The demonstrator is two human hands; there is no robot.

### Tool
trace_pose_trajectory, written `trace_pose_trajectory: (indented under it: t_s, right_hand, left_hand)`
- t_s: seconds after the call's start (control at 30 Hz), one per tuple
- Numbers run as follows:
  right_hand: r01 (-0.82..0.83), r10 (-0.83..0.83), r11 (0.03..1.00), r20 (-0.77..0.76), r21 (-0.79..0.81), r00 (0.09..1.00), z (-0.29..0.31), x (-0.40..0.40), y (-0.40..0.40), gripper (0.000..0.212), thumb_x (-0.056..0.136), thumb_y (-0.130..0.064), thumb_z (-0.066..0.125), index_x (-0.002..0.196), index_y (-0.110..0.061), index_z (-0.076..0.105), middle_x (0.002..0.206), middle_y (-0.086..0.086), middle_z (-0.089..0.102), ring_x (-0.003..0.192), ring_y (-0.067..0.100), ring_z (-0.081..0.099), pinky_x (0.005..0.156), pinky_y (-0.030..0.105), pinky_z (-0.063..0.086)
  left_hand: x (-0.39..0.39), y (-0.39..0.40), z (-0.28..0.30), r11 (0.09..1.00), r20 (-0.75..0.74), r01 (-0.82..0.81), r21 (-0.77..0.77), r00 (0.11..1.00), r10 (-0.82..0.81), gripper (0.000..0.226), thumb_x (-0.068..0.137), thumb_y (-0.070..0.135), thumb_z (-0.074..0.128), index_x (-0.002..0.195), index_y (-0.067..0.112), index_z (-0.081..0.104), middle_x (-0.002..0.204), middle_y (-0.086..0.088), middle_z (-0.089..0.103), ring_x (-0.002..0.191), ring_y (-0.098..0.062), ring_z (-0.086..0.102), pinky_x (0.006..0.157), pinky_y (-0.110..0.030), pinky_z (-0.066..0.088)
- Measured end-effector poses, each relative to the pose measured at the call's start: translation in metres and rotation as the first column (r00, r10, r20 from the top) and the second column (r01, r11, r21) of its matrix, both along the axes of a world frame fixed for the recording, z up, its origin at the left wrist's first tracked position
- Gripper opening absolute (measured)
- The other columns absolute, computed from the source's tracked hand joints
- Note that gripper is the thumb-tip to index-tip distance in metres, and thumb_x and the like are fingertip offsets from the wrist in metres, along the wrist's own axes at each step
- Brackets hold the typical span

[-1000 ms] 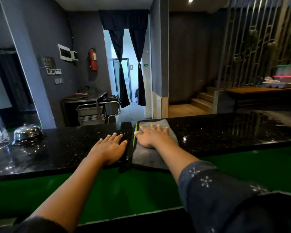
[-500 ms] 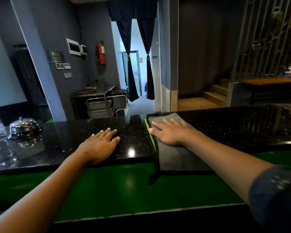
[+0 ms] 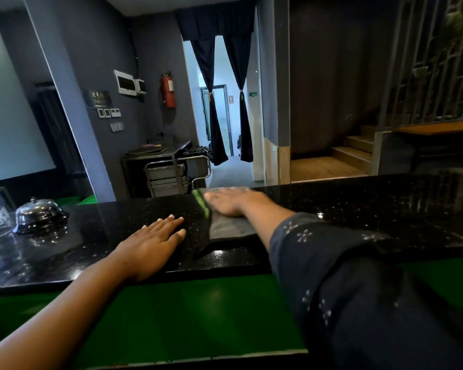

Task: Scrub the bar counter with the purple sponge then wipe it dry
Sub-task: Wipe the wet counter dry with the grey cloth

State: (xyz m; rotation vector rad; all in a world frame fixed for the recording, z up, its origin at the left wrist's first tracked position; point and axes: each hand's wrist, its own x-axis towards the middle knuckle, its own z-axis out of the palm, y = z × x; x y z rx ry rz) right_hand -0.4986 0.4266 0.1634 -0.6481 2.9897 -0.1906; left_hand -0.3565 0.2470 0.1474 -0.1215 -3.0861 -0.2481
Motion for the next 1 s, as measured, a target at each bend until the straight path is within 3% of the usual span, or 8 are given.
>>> trace_pose_trajectory:
  t_s: [0.1, 0.2, 0.33, 0.53, 0.73, 0.87, 1.0]
  right_hand:
    - [0.199, -0.199, 0.980, 0.008, 0.005, 0.980, -0.002, -0.032, 0.071, 0.060, 0.089, -0.066, 0.005, 0.145, -0.047, 0.011, 0.160, 0.001, 0.009, 0.144, 0.032, 0.009, 0.110, 0.063, 0.013]
    - [0.350, -0.351, 0.936, 0.045, 0.028, 0.935, 0.000, -0.044, 0.133, 0.058, 0.091, -0.064, 0.006, 0.146, -0.046, 0.011, 0.160, 0.002, 0.005, 0.145, 0.031, 0.004, 0.111, 0.062, 0.007]
    - [0.405, -0.407, 0.912, 0.029, 0.062, 0.913, 0.007, -0.024, 0.127, 0.061, 0.094, -0.063, 0.009, 0.150, -0.038, 0.011, 0.160, 0.007, 0.002, 0.145, 0.035, 0.000, 0.112, 0.061, 0.000]
    - [0.204, -0.203, 0.979, -0.044, 0.015, 0.978, 0.009, 0.040, 0.049, 0.062, 0.095, -0.059, 0.010, 0.151, -0.031, 0.009, 0.159, 0.015, 0.003, 0.144, 0.038, 0.003, 0.112, 0.062, 0.002]
    - [0.035, -0.034, 0.999, 0.017, -0.019, 0.999, -0.009, 0.100, 0.033, 0.070, 0.085, -0.075, 0.005, 0.148, -0.044, 0.004, 0.160, 0.003, -0.004, 0.145, 0.030, -0.005, 0.111, 0.056, -0.008]
    - [0.001, -0.001, 0.999, -0.016, -0.052, 1.000, -0.021, 0.119, 0.051, 0.073, 0.077, -0.080, 0.002, 0.144, -0.052, 0.006, 0.160, -0.005, -0.001, 0.145, 0.023, -0.002, 0.111, 0.051, -0.007]
    - [0.082, -0.082, 0.995, 0.001, -0.059, 0.997, -0.014, 0.096, 0.031, 0.066, 0.086, -0.073, 0.007, 0.147, -0.047, 0.007, 0.160, -0.002, -0.002, 0.145, 0.025, -0.004, 0.111, 0.053, -0.008]
  left_hand:
    - [0.000, 0.000, 0.000, 1.000, 0.008, -0.002, 0.008, 1.000, 0.002, 0.054, 0.097, 0.048, 0.017, 0.147, 0.032, 0.007, 0.157, 0.007, 0.003, 0.143, -0.008, 0.001, 0.115, -0.032, 0.001]
    - [-0.001, 0.001, -0.001, 1.000, -0.001, -0.009, -0.005, 1.000, 0.009, 0.054, 0.097, 0.049, 0.016, 0.147, 0.033, 0.007, 0.157, 0.008, 0.003, 0.143, -0.008, 0.002, 0.115, -0.032, 0.001]
    - [-0.003, 0.003, -0.002, 0.999, -0.013, -0.033, -0.017, 0.999, 0.033, 0.054, 0.097, 0.049, 0.017, 0.147, 0.034, 0.008, 0.157, 0.008, 0.004, 0.143, -0.009, 0.003, 0.115, -0.032, 0.002]
    - [-0.002, 0.004, 0.001, 0.999, 0.035, -0.036, -0.018, 0.999, 0.037, 0.054, 0.098, 0.048, 0.016, 0.148, 0.031, 0.007, 0.157, 0.003, 0.004, 0.144, -0.013, 0.003, 0.116, -0.036, 0.003]
    - [0.002, 0.007, 0.003, 0.999, 0.027, -0.040, -0.020, 0.999, 0.041, 0.055, 0.098, 0.045, 0.017, 0.149, 0.025, 0.010, 0.158, -0.002, 0.005, 0.144, -0.018, 0.004, 0.115, -0.039, 0.002]
    - [0.001, 0.006, 0.001, 0.999, 0.014, -0.027, -0.019, 1.000, 0.027, 0.056, 0.098, 0.045, 0.016, 0.149, 0.023, 0.009, 0.158, -0.002, 0.004, 0.144, -0.018, 0.003, 0.115, -0.039, 0.001]
    - [-0.003, 0.008, -0.003, 0.999, -0.005, -0.031, -0.022, 1.000, 0.031, 0.056, 0.097, 0.045, 0.016, 0.149, 0.024, 0.009, 0.158, -0.001, 0.003, 0.144, -0.019, 0.003, 0.115, -0.039, 0.001]
